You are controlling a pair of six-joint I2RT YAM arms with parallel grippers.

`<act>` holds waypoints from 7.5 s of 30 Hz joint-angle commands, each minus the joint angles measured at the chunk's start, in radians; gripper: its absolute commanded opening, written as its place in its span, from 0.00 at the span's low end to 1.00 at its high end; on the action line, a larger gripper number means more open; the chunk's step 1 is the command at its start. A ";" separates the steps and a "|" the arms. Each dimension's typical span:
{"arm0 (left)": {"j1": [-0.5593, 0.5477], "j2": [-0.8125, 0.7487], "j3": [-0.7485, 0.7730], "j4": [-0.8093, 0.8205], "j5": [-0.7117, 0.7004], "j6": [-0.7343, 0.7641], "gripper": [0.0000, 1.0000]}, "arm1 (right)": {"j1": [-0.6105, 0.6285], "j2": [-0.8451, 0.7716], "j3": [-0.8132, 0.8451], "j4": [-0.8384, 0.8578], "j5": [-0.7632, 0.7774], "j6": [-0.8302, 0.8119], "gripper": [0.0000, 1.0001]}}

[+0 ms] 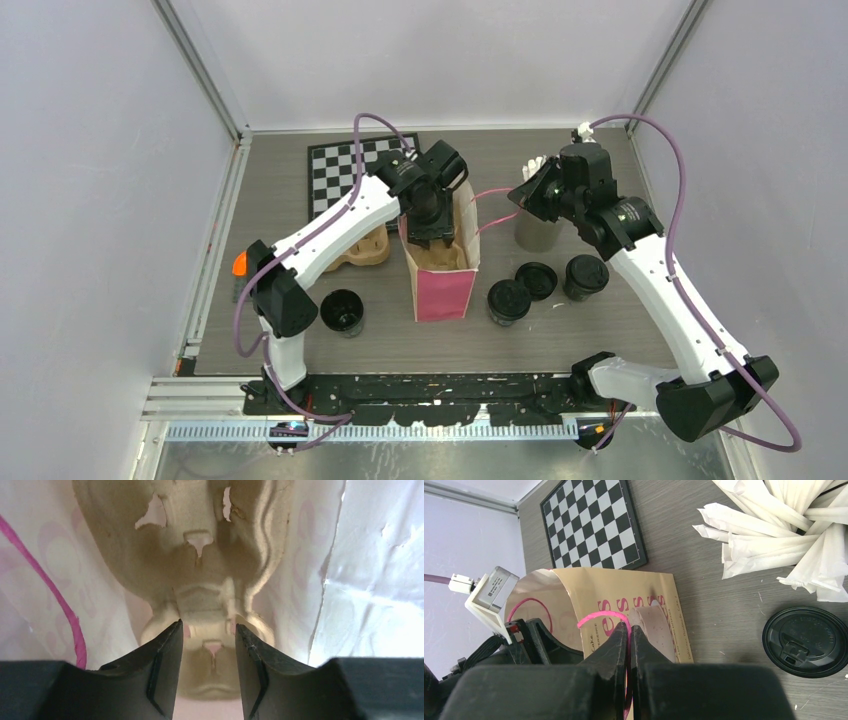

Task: Pack the takeout coffee

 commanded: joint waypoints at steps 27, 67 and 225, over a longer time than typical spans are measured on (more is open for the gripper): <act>-0.023 -0.168 0.171 0.225 0.192 0.200 1.00 | 0.007 -0.050 0.033 0.036 -0.084 0.057 0.10; -0.020 -0.365 -0.141 0.308 -0.191 0.659 0.88 | 0.008 -0.141 0.199 -0.254 -0.079 -0.222 0.84; 0.475 -0.708 -0.618 0.865 0.502 -0.074 0.00 | 0.253 -0.092 -0.004 -0.064 0.228 -0.005 0.00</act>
